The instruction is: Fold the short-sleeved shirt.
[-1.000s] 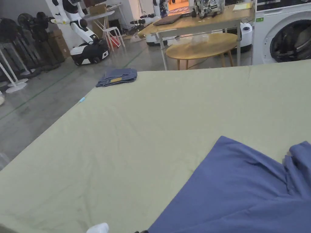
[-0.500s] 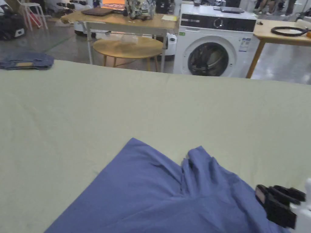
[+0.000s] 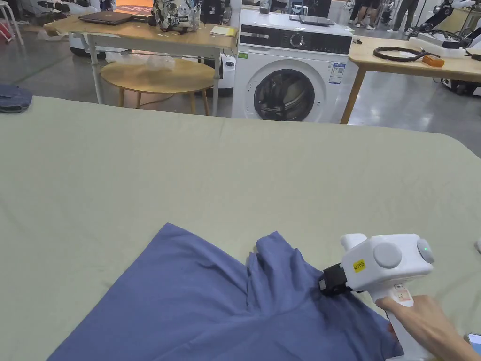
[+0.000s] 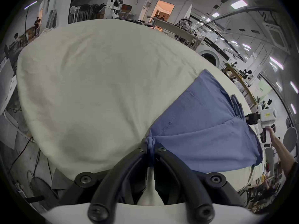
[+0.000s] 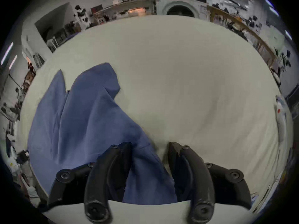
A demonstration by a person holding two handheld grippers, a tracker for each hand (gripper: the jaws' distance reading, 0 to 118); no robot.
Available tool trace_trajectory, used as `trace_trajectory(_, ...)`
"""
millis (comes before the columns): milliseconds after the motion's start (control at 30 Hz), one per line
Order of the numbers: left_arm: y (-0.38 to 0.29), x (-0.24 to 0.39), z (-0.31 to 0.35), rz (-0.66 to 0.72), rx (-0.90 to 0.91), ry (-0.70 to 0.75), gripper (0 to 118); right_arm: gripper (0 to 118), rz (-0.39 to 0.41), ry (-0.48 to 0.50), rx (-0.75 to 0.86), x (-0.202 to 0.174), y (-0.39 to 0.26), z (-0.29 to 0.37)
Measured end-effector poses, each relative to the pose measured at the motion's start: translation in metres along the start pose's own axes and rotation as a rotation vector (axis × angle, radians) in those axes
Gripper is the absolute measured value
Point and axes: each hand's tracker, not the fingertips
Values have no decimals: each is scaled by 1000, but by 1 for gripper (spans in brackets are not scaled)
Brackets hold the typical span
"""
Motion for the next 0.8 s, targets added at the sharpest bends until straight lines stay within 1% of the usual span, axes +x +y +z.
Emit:
trace_trajectory(67, -2, 2, -1, -16, 6, 8, 1, 1, 22, -33, -1, -7, -2, 5)
trace_trajectory(167, -5, 2, 1, -28, 19, 12, 1, 1, 27, -33, 11, -9, -6, 8)
trace_trajectory(200, -6, 3, 3, -33, 28, -3, 1, 1, 17, -28, 35, -7, -9, 13)
trace_trajectory(233, -4, -1, 6, -33, 36, -33, 1, 1, -10, -26, 73, -6, -12, 21)
trace_trajectory(267, -1, -5, 10, -19, 51, -102, 1, 1, -45, -35, 132, -5, -17, 33)
trace_trajectory(300, 3, -5, 17, -1, 71, -113, 1, 1, -52, -27, 190, -6, -20, 49)
trace_trajectory(333, 8, 6, 31, 24, 114, -85, 1, 1, -45, -32, 227, -6, -23, 65)
trace_trajectory(400, 21, 17, 55, 7, 202, -161, 1, 1, -38, 12, 309, -6, -31, 103)
trace_trajectory(467, 38, 31, 73, -20, 276, -188, 1, 1, -26, 20, 396, -12, -35, 146)
trace_trajectory(500, 48, 40, 81, -34, 306, -211, 1, 1, -18, 11, 445, -14, -36, 169)
trace_trajectory(533, 58, 50, 88, -62, 353, -240, 1, 1, -30, -18, 500, -17, -38, 190)
trace_trajectory(567, 69, 58, 95, -84, 394, -307, 1, 1, -46, -28, 567, -24, -39, 214)
trace_trajectory(600, 82, 70, 102, -104, 439, -380, 1, 1, -55, -11, 620, -25, -39, 234)
trace_trajectory(633, 94, 81, 107, -120, 464, -405, 1, 1, -70, -11, 661, -25, -39, 250)
trace_trajectory(667, 109, 95, 110, -153, 488, -380, 0, 1, -69, -31, 696, -26, -38, 268)
trace_trajectory(733, 139, 117, 118, -223, 540, -392, 0, 1, -37, -82, 755, -25, -30, 295)
trace_trajectory(800, 173, 137, 125, -250, 585, -423, 0, 1, -46, -106, 803, -23, -21, 322)
